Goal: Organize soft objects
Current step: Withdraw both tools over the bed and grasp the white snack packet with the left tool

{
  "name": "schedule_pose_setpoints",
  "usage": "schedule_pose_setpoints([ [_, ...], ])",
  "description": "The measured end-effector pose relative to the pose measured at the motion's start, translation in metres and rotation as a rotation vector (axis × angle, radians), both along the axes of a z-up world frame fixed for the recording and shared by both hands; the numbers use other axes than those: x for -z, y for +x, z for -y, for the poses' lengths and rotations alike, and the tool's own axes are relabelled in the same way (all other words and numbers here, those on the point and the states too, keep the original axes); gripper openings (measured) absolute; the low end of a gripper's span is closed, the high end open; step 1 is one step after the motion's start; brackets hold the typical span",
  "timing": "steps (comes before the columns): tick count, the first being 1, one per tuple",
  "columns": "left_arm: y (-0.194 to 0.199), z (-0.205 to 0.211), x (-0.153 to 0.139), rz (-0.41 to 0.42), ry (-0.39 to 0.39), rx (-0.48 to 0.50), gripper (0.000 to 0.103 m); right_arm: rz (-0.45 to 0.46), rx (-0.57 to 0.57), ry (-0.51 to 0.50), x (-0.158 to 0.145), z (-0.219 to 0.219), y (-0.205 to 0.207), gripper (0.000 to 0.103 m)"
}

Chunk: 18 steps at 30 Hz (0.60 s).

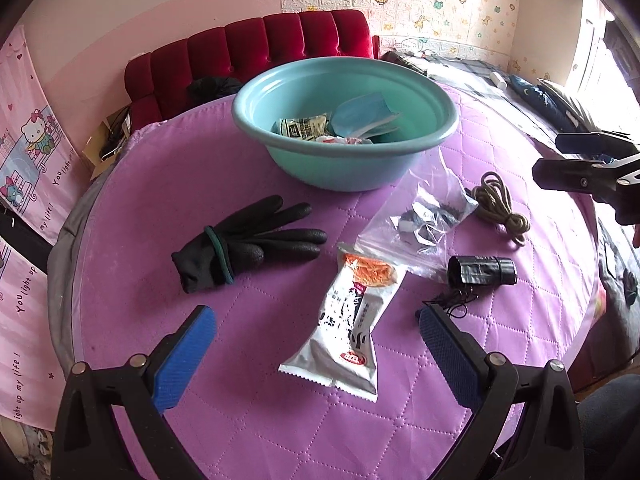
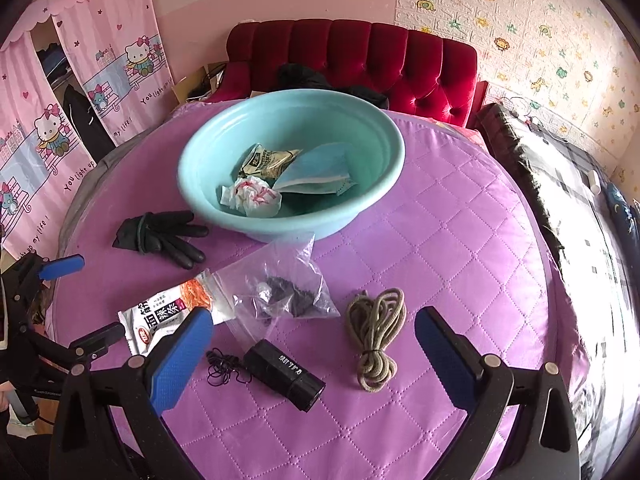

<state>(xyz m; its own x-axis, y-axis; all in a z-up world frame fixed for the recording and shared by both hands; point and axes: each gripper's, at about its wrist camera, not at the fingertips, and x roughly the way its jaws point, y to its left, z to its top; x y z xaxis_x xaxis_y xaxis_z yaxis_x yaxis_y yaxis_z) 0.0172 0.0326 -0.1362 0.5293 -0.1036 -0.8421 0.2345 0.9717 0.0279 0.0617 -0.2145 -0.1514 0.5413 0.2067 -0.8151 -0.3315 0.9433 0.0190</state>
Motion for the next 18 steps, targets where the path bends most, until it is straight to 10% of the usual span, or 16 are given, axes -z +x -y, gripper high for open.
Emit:
schedule_pose_setpoints([
  [18,0.014,0.007,0.042,-0.085,0.012,0.07,0.103,-0.074,0.036,-0.009,0.031,0.009,-0.013,0.103],
])
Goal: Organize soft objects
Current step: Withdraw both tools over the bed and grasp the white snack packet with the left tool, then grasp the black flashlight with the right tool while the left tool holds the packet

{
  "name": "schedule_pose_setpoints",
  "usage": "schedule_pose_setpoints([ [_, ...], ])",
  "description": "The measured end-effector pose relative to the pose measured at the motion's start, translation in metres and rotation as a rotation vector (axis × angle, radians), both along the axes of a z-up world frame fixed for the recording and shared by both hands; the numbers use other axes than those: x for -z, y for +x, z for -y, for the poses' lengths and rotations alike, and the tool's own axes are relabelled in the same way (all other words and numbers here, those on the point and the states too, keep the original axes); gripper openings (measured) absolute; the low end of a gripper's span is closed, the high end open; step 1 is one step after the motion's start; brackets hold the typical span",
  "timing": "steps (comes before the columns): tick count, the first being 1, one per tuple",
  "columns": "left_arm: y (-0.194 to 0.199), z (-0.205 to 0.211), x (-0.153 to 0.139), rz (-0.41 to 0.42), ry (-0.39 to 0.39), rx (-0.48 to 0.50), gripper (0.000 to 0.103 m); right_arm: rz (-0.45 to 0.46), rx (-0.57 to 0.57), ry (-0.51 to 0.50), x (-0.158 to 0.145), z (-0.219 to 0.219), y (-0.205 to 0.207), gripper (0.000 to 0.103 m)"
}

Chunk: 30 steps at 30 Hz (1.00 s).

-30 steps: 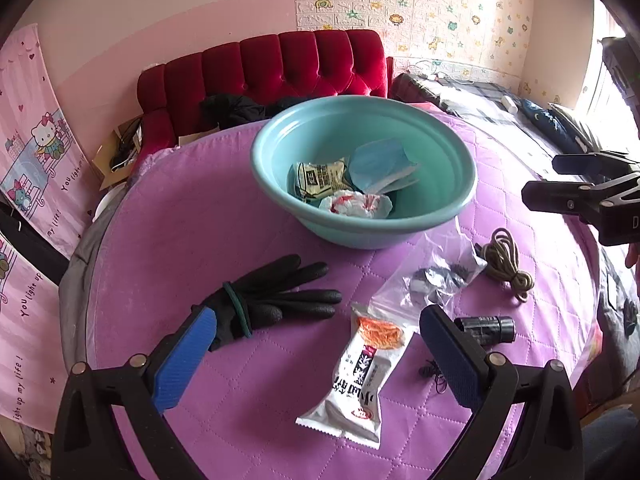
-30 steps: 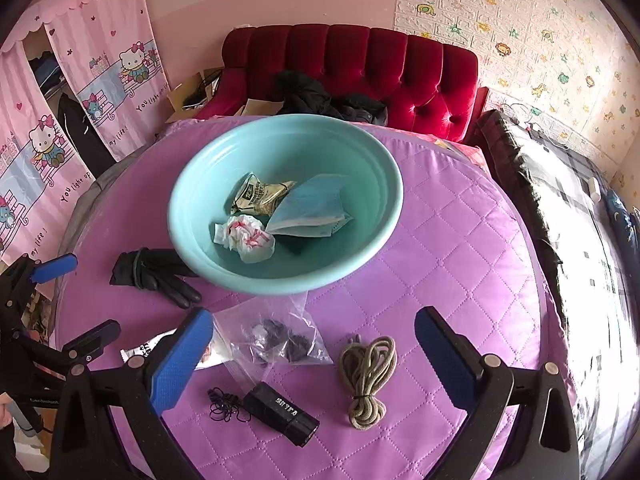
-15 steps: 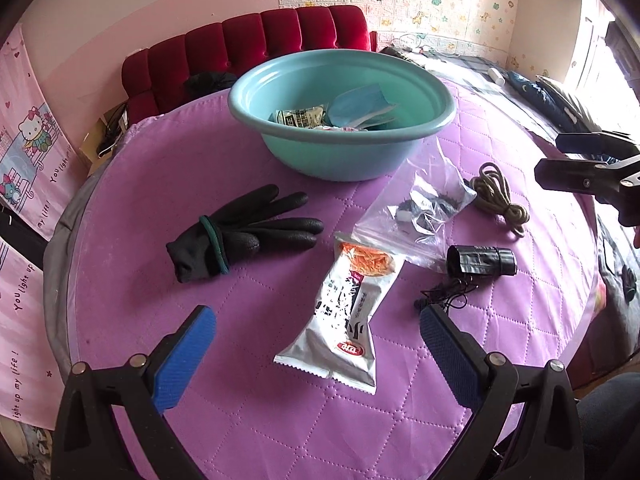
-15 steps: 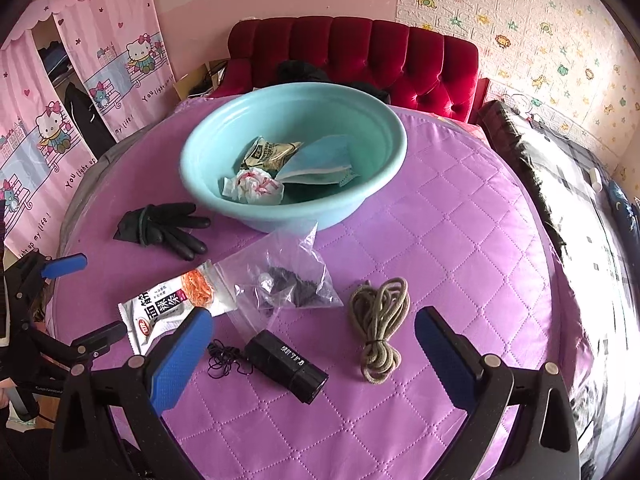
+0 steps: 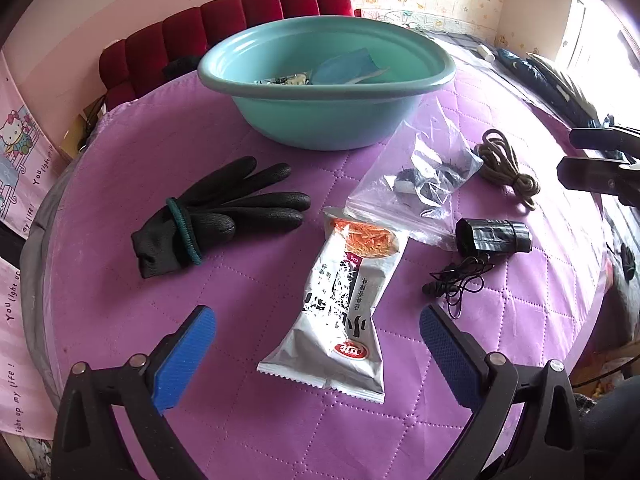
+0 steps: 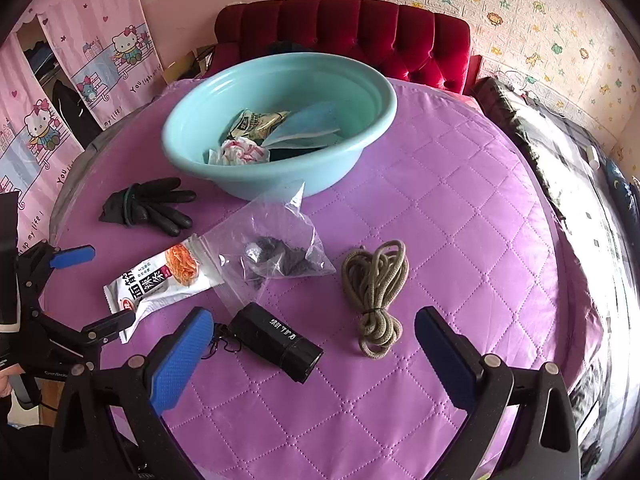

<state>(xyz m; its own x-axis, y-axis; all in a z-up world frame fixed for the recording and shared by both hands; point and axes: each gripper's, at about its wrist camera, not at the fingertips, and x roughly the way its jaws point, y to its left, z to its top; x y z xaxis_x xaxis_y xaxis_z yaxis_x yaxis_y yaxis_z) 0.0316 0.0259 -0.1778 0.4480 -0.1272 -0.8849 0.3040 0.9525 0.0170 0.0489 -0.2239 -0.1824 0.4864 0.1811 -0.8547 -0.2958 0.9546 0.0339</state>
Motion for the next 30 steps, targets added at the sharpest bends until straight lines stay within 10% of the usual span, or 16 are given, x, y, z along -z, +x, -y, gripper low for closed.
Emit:
schedule_pose_setpoints([
  [10,0.012,-0.001,0.029,-0.077,-0.016,0.021,0.102,-0.051,0.027,0.001,0.021,0.003,0.0,0.103],
  [12,0.013,-0.001,0.028,-0.073,-0.021,0.023,0.091,-0.064,0.033,0.005,0.024,0.004,0.001,0.103],
  [14,0.016,-0.001,0.032,-0.085,-0.011,0.027,0.057,-0.068,0.036,0.002,0.027,0.004,0.001,0.103],
  [20,0.01,-0.002,0.03,-0.09,-0.039,0.037,0.035,-0.076,0.024,-0.002,0.028,0.003,0.001,0.103],
  [30,-0.007,-0.005,0.02,-0.094,-0.059,-0.027,0.033,-0.104,-0.036,-0.015,0.032,-0.002,0.009,0.103],
])
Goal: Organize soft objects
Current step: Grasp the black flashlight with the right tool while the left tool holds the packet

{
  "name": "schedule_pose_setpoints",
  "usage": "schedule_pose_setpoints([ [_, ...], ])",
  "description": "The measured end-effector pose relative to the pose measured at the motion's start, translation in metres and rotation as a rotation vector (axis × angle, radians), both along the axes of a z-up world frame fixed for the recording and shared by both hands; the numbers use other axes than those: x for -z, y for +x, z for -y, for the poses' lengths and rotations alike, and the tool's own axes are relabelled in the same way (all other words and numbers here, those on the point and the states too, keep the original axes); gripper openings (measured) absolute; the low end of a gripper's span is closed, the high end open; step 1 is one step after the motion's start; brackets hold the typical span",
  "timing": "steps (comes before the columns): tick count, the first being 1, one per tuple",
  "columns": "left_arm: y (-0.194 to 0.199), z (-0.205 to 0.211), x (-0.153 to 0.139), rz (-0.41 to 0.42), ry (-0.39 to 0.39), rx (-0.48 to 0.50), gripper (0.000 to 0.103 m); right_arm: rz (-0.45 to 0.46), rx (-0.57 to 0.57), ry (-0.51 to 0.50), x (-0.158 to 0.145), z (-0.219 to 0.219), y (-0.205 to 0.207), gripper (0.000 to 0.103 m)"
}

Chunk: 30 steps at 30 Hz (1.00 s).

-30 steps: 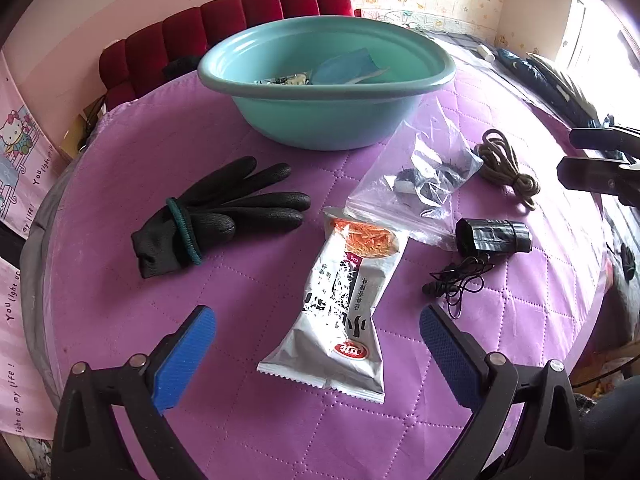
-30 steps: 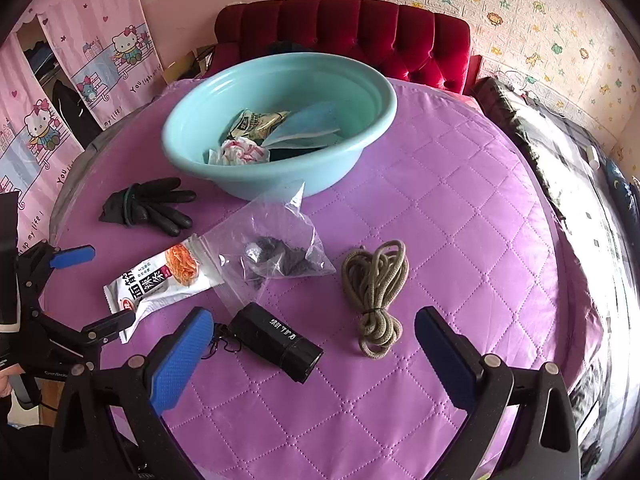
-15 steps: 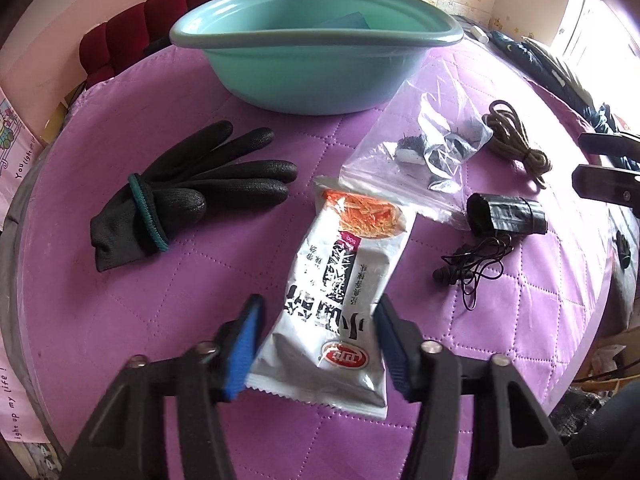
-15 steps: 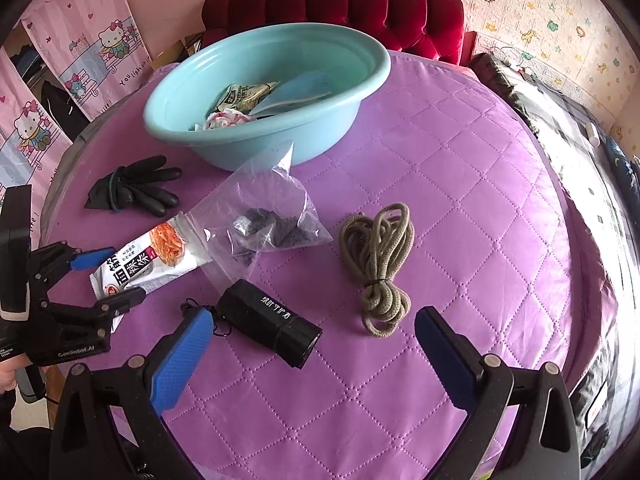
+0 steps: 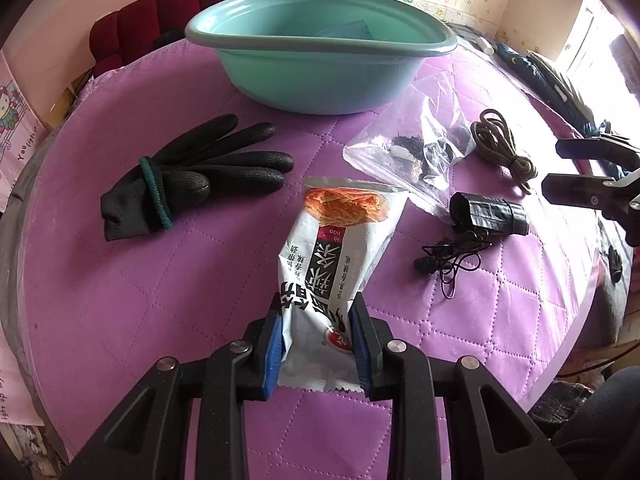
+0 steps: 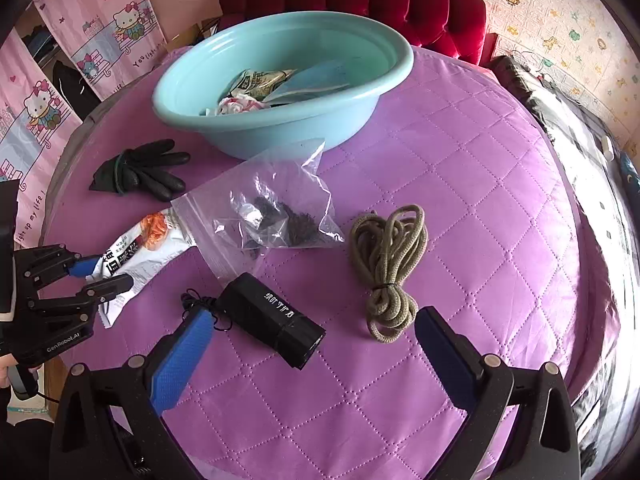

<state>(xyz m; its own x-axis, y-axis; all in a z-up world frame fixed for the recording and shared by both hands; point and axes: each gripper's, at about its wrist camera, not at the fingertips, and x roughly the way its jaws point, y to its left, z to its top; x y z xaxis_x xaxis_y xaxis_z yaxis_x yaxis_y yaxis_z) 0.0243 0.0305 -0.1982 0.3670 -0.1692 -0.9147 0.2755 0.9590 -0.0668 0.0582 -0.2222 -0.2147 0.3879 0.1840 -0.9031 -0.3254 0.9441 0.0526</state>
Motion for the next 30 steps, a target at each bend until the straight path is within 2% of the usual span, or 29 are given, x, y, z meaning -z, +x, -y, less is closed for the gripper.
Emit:
schedule_pose_setpoints([
  [14,-0.027,-0.013,-0.024,0.001,-0.006,-0.166,0.033,-0.103,-0.218,-0.044,0.023,-0.022,0.013,0.103],
  [19,-0.035,-0.017,-0.029,-0.001,-0.01,-0.208,0.033,-0.129,-0.303,-0.106,0.038,-0.035,0.015,0.1],
  [30,-0.042,-0.02,-0.029,-0.014,-0.024,-0.271,0.033,-0.179,-0.389,-0.161,0.06,-0.059,0.02,0.065],
])
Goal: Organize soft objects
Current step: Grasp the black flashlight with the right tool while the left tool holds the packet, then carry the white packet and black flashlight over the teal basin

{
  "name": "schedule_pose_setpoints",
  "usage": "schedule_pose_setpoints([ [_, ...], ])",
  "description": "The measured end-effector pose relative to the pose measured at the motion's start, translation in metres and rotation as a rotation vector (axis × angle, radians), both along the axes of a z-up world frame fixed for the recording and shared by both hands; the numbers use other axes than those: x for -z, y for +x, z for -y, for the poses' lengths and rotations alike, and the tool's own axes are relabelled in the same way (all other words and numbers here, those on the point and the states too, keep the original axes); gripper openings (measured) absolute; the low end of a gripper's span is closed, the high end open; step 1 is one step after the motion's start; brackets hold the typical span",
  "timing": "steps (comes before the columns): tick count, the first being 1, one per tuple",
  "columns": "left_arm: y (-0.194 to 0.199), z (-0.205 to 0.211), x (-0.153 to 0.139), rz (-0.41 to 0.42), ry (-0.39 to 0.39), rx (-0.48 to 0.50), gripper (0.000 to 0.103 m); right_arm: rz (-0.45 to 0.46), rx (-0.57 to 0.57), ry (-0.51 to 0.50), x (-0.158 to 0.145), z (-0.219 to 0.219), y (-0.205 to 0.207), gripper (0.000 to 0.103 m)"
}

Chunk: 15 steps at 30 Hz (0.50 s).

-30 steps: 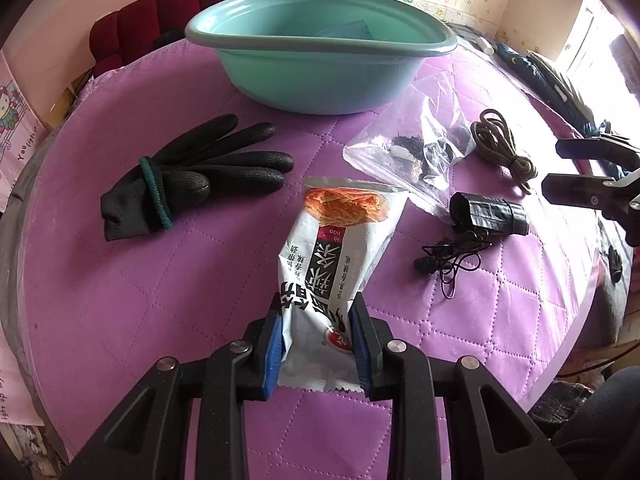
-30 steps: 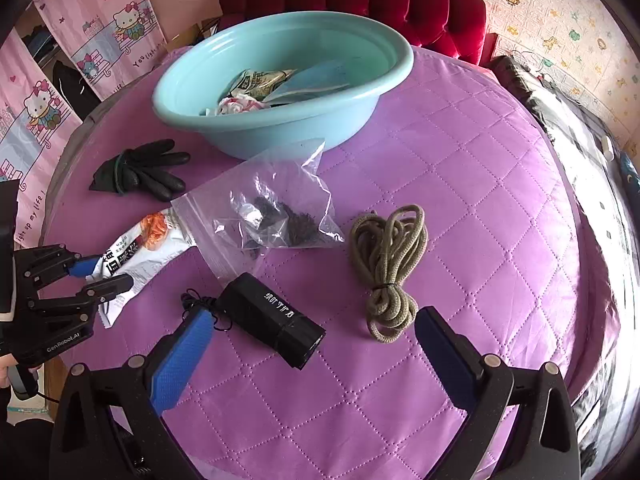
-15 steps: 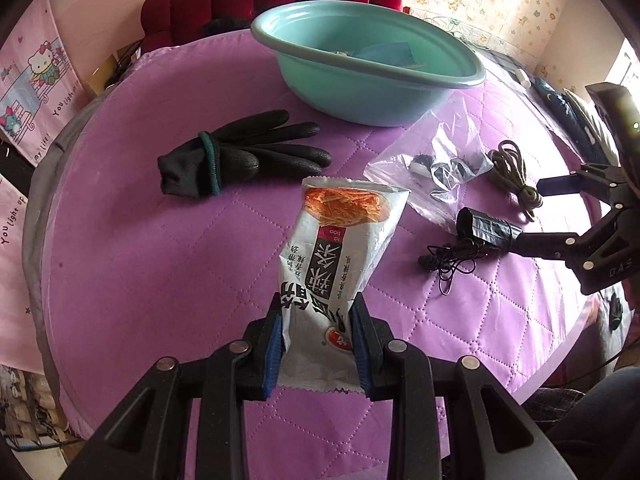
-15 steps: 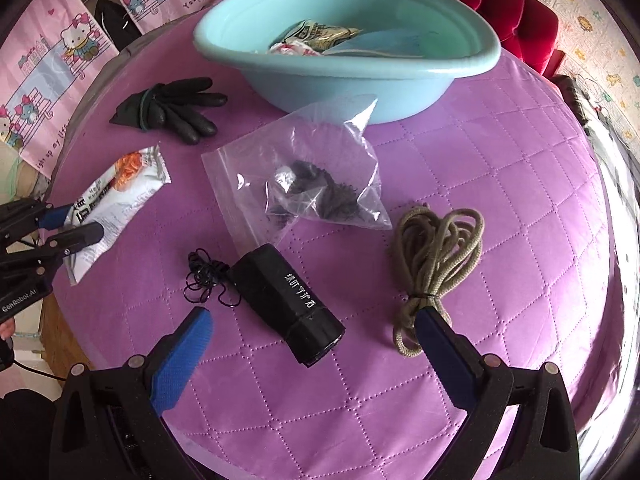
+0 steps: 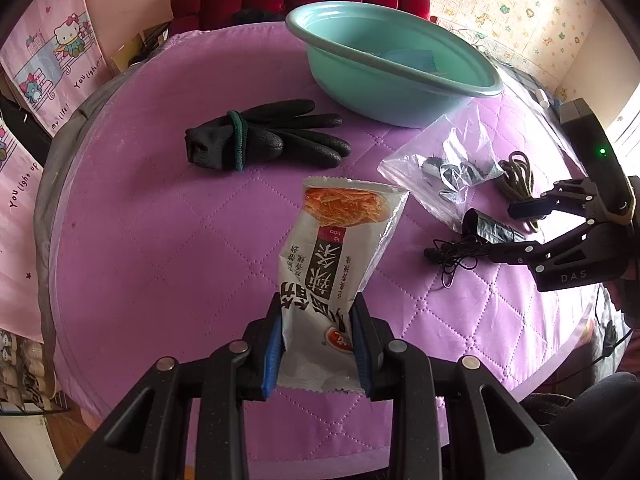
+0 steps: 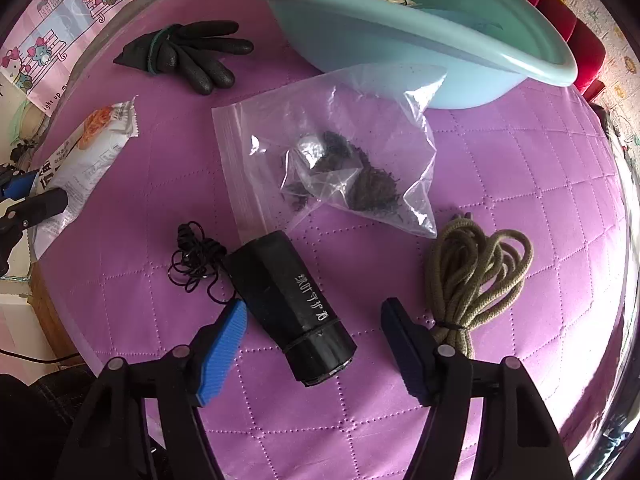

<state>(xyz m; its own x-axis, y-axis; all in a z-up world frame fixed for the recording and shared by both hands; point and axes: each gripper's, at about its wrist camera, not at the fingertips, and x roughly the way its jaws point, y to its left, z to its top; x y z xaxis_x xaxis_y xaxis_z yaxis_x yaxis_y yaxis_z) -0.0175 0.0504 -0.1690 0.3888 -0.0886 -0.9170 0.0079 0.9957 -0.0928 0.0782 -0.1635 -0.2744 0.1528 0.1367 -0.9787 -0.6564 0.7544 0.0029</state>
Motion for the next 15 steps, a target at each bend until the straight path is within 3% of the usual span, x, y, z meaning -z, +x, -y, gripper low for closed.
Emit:
schedule_pose_setpoints([
  [2,0.0,0.001,0.0,0.001,0.007,0.0,0.033,-0.013,-0.005,0.007,0.003,-0.003,0.0,0.048],
  [3,0.001,0.001,0.0,0.002,0.007,-0.002,0.033,-0.02,-0.008,0.012,0.005,-0.004,0.0,0.033],
  [15,0.01,0.012,-0.009,0.015,0.006,0.031,0.033,0.004,0.047,0.09,-0.016,0.013,-0.002,0.029],
])
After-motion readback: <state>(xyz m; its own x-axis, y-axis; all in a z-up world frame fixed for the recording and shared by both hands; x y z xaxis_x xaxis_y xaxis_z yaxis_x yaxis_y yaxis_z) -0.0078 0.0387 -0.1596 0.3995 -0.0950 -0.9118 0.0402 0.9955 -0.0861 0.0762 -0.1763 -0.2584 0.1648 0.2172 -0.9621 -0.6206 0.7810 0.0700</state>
